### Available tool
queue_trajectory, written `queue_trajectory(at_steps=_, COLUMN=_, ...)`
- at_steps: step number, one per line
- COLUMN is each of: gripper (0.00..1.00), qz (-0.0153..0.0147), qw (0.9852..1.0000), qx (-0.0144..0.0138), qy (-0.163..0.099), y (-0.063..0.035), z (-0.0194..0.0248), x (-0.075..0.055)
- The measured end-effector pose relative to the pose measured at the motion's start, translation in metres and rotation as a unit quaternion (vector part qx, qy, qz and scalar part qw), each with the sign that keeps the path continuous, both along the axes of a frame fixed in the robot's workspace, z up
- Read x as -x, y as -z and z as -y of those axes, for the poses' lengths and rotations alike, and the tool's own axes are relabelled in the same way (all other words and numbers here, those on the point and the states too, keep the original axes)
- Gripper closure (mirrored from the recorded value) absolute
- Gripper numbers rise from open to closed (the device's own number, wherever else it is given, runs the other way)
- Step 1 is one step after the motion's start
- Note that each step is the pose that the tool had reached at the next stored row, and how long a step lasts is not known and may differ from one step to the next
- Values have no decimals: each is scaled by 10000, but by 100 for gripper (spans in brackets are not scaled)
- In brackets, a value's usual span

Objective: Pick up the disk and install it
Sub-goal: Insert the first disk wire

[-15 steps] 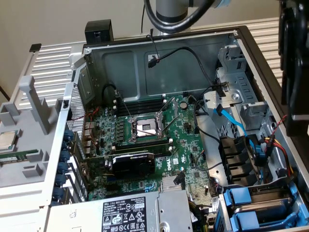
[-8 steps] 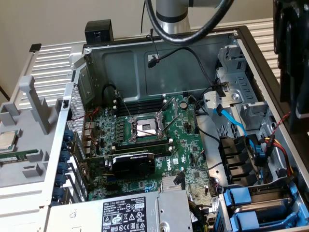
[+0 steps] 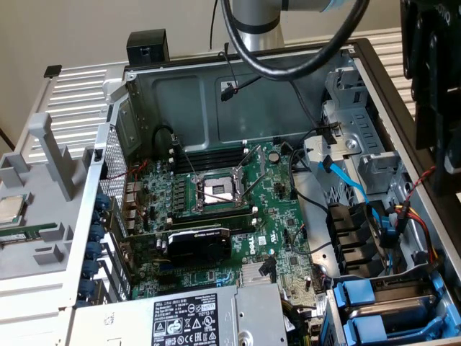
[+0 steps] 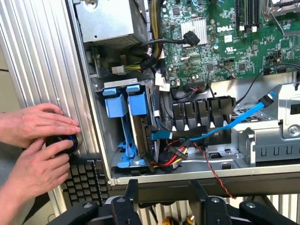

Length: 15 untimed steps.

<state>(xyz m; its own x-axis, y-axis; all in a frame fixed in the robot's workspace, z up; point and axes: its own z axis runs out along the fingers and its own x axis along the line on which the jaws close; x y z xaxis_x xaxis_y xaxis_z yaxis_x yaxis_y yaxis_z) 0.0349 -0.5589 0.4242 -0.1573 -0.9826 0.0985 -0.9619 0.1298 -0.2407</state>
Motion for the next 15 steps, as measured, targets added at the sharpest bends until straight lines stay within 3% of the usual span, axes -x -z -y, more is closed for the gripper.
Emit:
queue_trajectory(at_steps=5, gripper=45, qz=0, qw=9995, qx=3, qy=-306, y=2, z=0, x=3)
queue_trajectory(at_steps=12, gripper=45, qz=-13, qw=9964, qx=3, qy=-853, y=6, z=0, x=-13)
queue_trajectory(at_steps=13, gripper=45, qz=-39, qw=9961, qx=0, qy=-882, y=7, z=0, x=-17)
queue_trajectory(at_steps=15, gripper=45, qz=-158, qw=9955, qx=-1, qy=-934, y=9, z=0, x=-18)
